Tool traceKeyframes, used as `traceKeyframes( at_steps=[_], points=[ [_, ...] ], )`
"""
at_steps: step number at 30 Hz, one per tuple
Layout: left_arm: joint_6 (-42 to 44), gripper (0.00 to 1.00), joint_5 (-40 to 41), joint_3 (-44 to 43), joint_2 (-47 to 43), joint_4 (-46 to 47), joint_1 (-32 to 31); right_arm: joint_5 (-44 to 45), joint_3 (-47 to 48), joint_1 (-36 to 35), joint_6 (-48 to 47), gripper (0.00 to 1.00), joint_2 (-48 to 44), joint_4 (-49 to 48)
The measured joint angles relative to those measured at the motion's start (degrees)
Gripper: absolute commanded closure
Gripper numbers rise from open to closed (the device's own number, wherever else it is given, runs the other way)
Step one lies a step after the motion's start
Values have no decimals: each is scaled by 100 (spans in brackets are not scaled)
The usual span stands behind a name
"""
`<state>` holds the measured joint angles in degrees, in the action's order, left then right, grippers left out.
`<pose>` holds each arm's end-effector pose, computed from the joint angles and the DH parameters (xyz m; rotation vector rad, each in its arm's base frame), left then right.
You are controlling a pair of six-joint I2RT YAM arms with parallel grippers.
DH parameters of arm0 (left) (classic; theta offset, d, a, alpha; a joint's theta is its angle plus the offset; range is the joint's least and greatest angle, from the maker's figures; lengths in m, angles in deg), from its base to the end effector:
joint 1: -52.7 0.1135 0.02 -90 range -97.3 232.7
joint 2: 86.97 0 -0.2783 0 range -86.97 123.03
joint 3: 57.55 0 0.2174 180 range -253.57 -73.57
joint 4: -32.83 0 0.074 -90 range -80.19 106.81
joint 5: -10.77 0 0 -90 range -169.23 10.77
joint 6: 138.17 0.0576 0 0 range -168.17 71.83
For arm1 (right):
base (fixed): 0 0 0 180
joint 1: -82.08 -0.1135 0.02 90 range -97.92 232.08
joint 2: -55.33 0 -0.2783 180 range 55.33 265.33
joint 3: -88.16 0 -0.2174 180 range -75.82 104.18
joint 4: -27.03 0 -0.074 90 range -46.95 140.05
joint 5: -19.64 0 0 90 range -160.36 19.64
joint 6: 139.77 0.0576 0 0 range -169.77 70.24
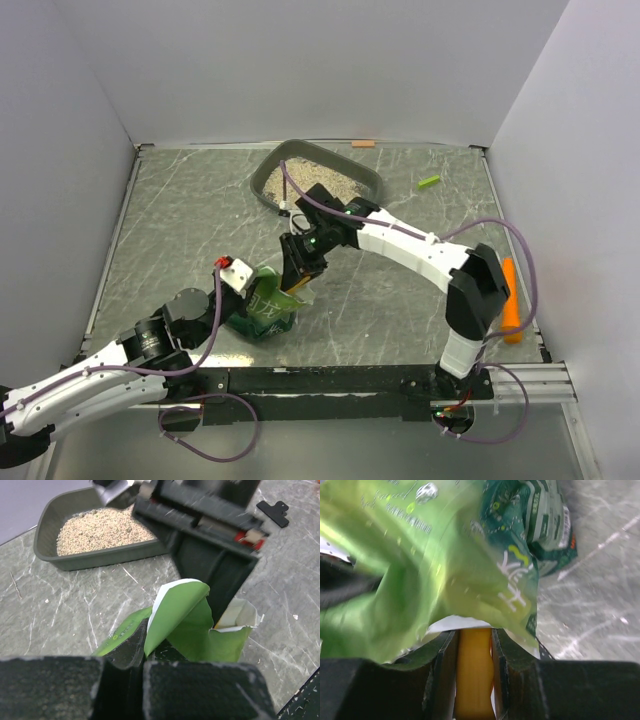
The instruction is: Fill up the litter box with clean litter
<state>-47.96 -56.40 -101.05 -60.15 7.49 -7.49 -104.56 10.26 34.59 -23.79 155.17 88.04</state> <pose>0.0719 -0.0805 0.2823 0.6016 1.6212 -0.4338 0.2112 0.2783 0.2923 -0.7661 2.7307 1.1693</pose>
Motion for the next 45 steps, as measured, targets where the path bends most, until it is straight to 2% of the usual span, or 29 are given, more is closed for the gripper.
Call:
traceKeyframes(
  at_steps=[7, 15, 22, 26, 33, 45],
  points=[
    [4, 99, 39, 0, -85, -127, -2, -612, -562, 4, 363, 100, 210, -1005],
    [9, 99, 26, 2, -70, -236, -2, -1314, -2100, 116, 1108, 100, -24, -3436],
    [9, 99, -11, 4, 4, -208, -7, -1399, -3217, 151, 1805, 100, -380, -5285],
    [9, 99, -2, 4, 39, -149, -7, -1338, -3550, 153, 2022, 100, -632, -5711],
    [15, 99, 66, 4, 48, -103, -7, -1215, -3960, 177, 2243, 100, -1449, -5849],
    [15, 99, 39, 4, -2, -107, -7, -960, -5178, 249, 3217, 100, -2308, -7350]
  ],
)
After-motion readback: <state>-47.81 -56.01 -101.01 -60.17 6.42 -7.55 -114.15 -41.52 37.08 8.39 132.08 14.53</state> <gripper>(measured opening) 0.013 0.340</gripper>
